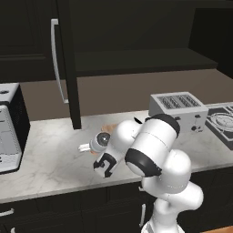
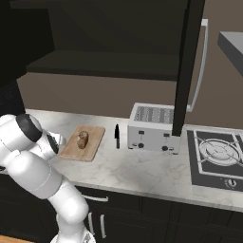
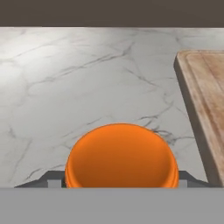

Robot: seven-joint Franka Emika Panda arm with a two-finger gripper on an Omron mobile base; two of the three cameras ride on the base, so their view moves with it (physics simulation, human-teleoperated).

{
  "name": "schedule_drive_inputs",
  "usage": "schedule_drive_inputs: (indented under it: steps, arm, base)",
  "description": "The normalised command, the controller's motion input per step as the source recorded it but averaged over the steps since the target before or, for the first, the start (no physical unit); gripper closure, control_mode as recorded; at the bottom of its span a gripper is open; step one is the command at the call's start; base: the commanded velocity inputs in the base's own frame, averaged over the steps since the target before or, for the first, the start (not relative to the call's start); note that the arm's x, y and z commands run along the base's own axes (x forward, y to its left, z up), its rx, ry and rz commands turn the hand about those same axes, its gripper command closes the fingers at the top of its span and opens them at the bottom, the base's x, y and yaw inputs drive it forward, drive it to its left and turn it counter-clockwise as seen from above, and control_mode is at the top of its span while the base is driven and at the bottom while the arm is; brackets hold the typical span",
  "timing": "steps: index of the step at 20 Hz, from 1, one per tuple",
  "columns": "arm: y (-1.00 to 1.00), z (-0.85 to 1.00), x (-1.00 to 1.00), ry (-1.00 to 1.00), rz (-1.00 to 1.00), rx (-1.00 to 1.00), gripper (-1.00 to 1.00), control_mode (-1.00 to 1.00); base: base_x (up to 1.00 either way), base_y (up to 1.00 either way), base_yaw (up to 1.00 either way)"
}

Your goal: Pick the bread, place it on the cutting board, pick the jam, place it on the counter, and close the cabinet.

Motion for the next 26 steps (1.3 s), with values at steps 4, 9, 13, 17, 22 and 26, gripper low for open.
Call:
schedule_drive_inputs:
  steps: [4, 9, 13, 17, 22, 26]
  arm:
    - [0.0, 0.0, 0.0, 0.0, 0.0, 0.0, -1.0, -1.0]
    - [0.0, 0.0, 0.0, 0.0, 0.0, 0.0, -1.0, -1.0]
    - [0.0, 0.0, -0.06, 0.0, 0.0, 0.0, -1.0, -1.0]
    - [0.0, 0.03, -0.07, 0.0, 0.0, 0.0, -1.0, -1.0]
    - [0.0, 0.13, -0.06, -0.01, 0.0, 0.0, -1.0, -1.0]
    - [0.0, 0.24, -0.06, -0.01, 0.0, 0.0, -1.0, -1.0]
  base:
    - [0.0, 0.0, 0.0]
    - [0.0, 0.0, 0.0]
    - [0.0, 0.0, 0.0]
    - [0.0, 0.0, 0.0]
    - [0.0, 0.0, 0.0]
    - [0.0, 0.0, 0.0]
